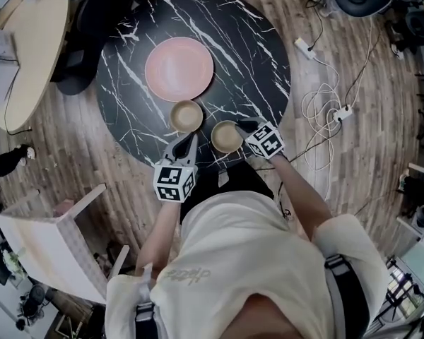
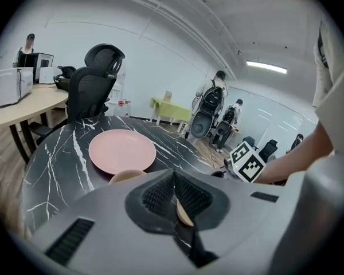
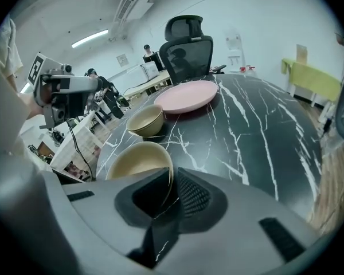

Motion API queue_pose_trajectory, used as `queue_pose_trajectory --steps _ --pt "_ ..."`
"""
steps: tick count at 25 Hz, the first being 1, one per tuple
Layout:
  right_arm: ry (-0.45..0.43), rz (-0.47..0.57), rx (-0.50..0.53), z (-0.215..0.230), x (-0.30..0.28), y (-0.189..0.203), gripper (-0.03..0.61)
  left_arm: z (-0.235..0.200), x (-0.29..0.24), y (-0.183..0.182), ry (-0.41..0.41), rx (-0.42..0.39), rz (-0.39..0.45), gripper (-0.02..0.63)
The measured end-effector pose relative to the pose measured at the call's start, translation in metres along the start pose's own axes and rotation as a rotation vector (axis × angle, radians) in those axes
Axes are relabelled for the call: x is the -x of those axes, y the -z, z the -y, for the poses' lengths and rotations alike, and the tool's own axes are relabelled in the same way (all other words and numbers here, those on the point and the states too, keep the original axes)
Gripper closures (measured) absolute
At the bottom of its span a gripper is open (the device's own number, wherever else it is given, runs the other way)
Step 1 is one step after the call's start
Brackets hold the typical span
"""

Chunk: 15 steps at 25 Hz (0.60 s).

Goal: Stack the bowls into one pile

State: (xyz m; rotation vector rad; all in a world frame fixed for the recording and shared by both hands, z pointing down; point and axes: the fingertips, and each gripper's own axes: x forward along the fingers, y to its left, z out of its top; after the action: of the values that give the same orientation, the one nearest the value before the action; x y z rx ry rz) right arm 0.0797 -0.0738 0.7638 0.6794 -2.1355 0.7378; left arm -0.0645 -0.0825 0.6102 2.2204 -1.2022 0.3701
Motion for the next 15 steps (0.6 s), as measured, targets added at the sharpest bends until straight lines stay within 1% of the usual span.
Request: queue_pose_trajectory --steps 3,8,15 --pt "-0.007 -0.017 0.013 -0.001 -0.004 0.002 0.555 0.0 0.001 0.001 -0.008 0.007 0.007 0.594" --pt "-0.019 -0.013 -0.006 -0.005 -0.009 0.001 0.555 -0.004 0.001 0.001 -0.02 0.016 0.018 0.594" --pt "-0.051 -0.017 0.021 -0.013 -0.005 -0.002 0.561 -0.003 0.006 -0.001 -0.036 0.022 0.038 0.594"
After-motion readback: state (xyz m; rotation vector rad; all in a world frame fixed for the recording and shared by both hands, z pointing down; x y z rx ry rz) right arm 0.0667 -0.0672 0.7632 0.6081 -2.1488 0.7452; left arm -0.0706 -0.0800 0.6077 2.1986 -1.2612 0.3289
